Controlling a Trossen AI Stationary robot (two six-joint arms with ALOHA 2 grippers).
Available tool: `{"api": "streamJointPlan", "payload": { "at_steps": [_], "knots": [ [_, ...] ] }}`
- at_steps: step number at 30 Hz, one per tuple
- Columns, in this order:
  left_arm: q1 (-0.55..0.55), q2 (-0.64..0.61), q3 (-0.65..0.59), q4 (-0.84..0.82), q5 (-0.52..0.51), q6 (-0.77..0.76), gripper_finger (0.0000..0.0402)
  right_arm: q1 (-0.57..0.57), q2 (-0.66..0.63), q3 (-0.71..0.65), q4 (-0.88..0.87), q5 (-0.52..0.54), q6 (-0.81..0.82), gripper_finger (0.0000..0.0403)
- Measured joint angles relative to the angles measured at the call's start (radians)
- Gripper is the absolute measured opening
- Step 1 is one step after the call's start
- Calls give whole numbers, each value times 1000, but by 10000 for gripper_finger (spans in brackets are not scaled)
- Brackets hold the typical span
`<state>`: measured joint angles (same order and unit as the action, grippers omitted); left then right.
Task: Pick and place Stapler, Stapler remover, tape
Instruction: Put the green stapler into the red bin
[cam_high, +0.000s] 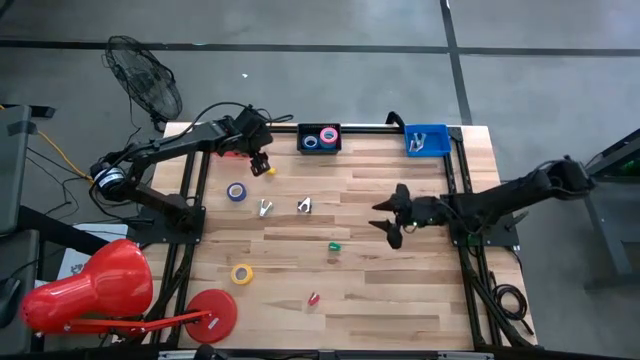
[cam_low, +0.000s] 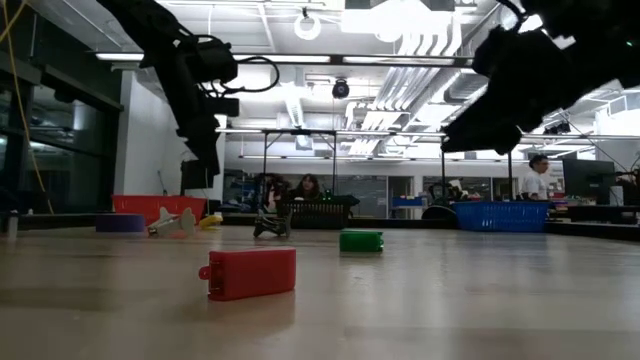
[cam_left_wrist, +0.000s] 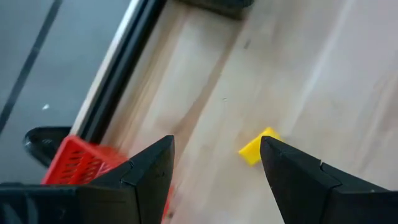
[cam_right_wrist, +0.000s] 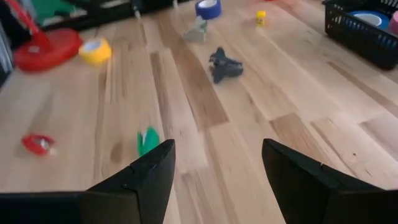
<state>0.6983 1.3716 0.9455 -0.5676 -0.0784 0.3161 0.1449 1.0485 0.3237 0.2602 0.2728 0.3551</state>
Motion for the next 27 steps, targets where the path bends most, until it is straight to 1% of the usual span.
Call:
{"api": "streamJointPlan", "payload": {
  "at_steps": [5, 9, 13, 21, 27],
  "knots": [
    [0, 0, 0, 1, 56, 20, 234, 56, 0, -39, 0, 60, -23, 232],
    [0, 0, 0, 2, 78, 20, 234, 83, 35, -53, 4, 58, -17, 232],
    [0, 0, 0, 3, 92, 20, 234, 105, 122, -53, 44, 51, -15, 232],
    [0, 0, 0, 4, 97, 20, 234, 136, 338, -52, 244, 38, -11, 232],
    [0, 0, 0, 6, 98, 20, 234, 153, 501, -1, 325, -3, -15, 232]
  ]
}}
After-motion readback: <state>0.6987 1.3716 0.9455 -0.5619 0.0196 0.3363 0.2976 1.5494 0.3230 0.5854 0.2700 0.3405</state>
